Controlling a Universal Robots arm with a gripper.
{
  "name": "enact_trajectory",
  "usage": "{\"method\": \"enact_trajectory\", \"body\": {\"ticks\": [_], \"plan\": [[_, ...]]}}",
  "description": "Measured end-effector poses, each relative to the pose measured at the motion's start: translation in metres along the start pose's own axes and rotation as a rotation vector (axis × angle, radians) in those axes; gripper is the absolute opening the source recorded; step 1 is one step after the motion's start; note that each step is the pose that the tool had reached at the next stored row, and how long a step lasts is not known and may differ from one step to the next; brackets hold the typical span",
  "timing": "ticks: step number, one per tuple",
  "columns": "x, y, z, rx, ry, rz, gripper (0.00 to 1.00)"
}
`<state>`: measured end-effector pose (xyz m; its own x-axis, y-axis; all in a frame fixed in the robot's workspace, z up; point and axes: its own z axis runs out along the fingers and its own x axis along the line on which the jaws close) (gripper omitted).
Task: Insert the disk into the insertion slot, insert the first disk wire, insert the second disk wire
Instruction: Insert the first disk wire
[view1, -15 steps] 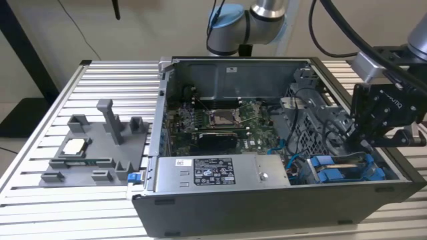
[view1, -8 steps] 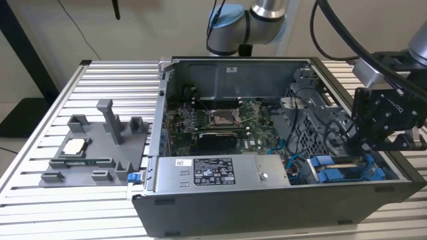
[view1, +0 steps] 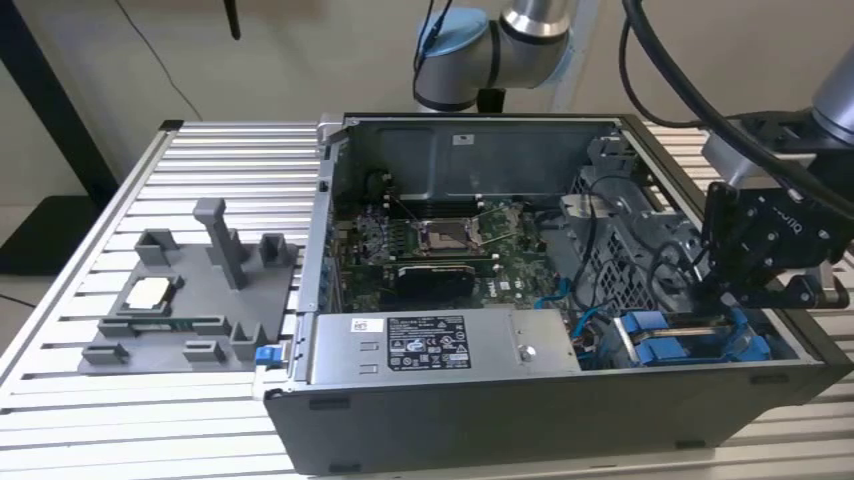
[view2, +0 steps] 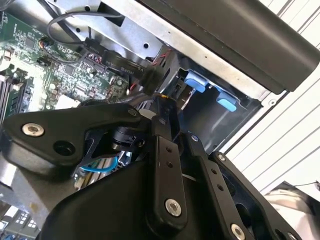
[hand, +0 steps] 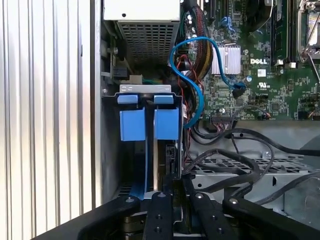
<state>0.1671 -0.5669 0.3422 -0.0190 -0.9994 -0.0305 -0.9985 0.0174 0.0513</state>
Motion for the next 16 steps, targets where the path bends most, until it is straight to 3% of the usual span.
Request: {"method": "enact_trajectory", "body": {"ticks": [16], "plan": [[0.0012, -0.0032, 0.0104, 0.0, -0.0001, 0.0, 0.19]]}}
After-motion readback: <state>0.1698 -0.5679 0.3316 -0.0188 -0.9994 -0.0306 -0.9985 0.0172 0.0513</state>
